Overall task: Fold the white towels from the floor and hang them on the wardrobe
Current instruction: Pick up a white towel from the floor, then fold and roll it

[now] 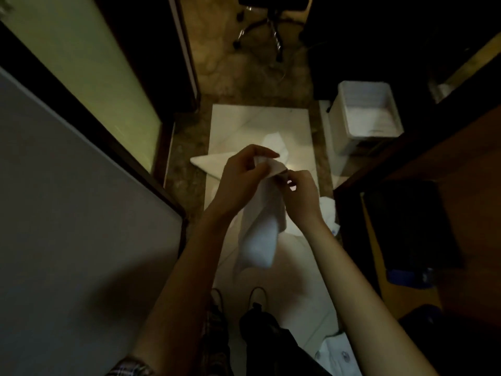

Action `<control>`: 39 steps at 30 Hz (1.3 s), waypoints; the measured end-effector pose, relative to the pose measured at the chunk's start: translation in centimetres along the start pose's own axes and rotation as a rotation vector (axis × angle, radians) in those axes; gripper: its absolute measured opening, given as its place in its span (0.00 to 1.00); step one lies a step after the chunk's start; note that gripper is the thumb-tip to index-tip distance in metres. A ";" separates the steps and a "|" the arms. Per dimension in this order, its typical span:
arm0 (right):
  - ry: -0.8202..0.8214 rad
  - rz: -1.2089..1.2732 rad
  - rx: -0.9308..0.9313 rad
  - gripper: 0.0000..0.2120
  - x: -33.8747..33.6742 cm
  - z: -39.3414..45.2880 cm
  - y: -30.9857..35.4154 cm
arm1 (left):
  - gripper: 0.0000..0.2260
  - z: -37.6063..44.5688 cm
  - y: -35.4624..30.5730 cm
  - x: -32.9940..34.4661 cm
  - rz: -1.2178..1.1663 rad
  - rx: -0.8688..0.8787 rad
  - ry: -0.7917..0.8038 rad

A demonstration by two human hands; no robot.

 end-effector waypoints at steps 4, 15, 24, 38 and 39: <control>0.146 -0.133 0.033 0.08 -5.1 0.6 -0.4 | 0.15 -0.5 -4.4 2.6 -0.054 0.091 0.075; -0.057 0.241 0.008 0.05 -14.2 -2.5 1.5 | 0.13 -0.4 -8.9 8.8 -0.075 0.194 0.222; -0.301 0.372 -0.005 0.06 -17.5 -2.6 5.9 | 0.12 2.4 -10.0 8.6 -0.197 0.225 0.290; -0.518 0.446 0.074 0.10 -16.6 -2.0 9.7 | 0.16 7.6 -8.5 5.7 -0.023 0.319 0.623; -0.558 0.470 0.066 0.10 -16.8 -2.2 10.0 | 0.15 8.0 -8.1 5.4 0.000 0.297 0.650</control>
Point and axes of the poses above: each hand's wrist, its own z-axis towards the middle knuckle, its own x-axis out of the palm, y = z × x, the point moved 2 cm from there along z, towards the middle knuckle, and after that the axes turned 4 degrees about -z, right-handed, at the moved point
